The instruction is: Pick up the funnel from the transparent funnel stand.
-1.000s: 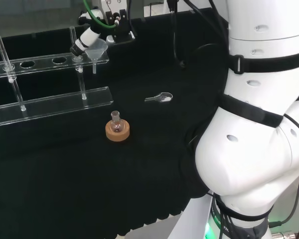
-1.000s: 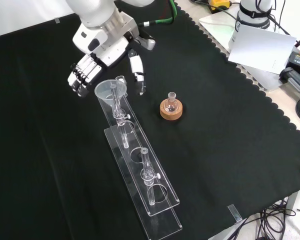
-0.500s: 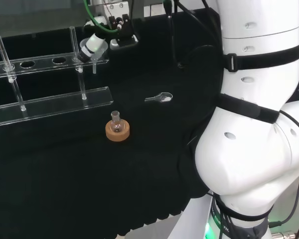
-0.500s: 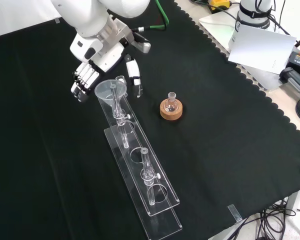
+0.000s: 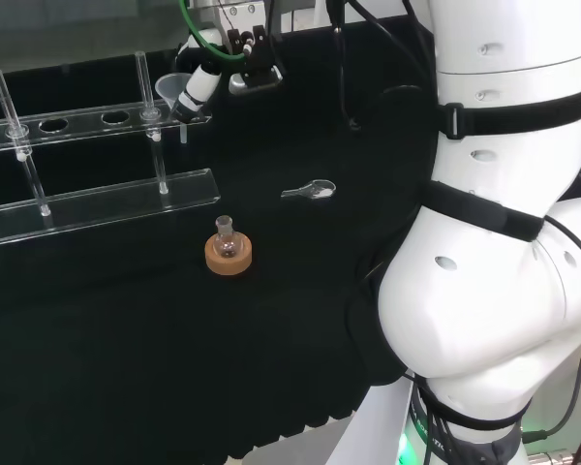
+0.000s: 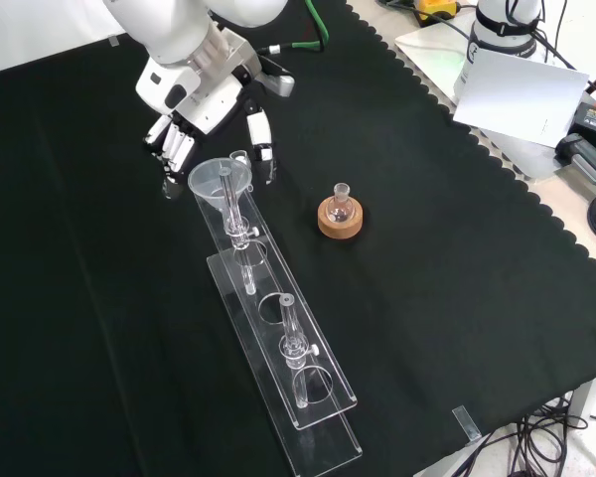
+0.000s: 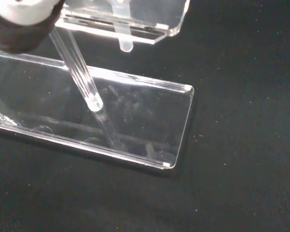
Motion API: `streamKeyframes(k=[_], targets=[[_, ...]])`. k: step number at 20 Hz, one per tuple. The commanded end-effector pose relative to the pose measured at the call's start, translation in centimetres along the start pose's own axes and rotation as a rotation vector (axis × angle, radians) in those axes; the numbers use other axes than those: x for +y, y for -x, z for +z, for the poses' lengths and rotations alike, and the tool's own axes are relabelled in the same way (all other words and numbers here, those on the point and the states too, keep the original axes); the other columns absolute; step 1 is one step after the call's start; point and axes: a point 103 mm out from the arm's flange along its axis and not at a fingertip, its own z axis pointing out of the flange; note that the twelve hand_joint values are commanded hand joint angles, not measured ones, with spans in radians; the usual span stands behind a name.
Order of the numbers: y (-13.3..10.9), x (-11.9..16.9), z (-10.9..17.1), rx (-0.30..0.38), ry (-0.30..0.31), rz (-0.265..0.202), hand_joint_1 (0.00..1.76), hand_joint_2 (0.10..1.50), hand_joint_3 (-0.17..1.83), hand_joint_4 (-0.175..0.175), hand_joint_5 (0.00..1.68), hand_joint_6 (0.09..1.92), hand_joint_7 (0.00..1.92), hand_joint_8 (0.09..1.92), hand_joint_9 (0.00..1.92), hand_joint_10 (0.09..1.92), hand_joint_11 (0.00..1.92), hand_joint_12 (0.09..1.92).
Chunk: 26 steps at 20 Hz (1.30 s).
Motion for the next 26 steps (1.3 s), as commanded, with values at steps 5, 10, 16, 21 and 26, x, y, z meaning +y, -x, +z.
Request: streamKeyframes(k=[5,10,16,21,26], targets=[[-0.4,0.7,0.0,0.011,0.050,-0.012,0.77,0.64,0.06,0.015,0.36,0.09,0.50,0.44,0.52,0.60,0.03,1.55],[-0.1,0.3,-0.2,0.066,0.115,-0.013,0.88,0.55,0.30,-0.027,0.58,0.09,0.71,0.47,0.74,0.47,0.15,1.46],[-0.2,-0.5,-1.1,0.077,0.225,-0.030,0.95,0.40,0.62,-0.001,0.68,0.09,0.88,0.49,0.93,0.42,0.27,1.39],[-1.5,-1.6,-3.6,0.047,0.249,-0.003,0.97,0.38,0.66,0.002,0.71,0.09,0.91,0.49,0.97,0.40,0.33,1.35],[-2.5,-3.3,-5.9,0.039,0.301,-0.037,0.96,0.38,0.68,-0.002,0.71,0.09,0.90,0.49,0.97,0.39,0.34,1.35]])
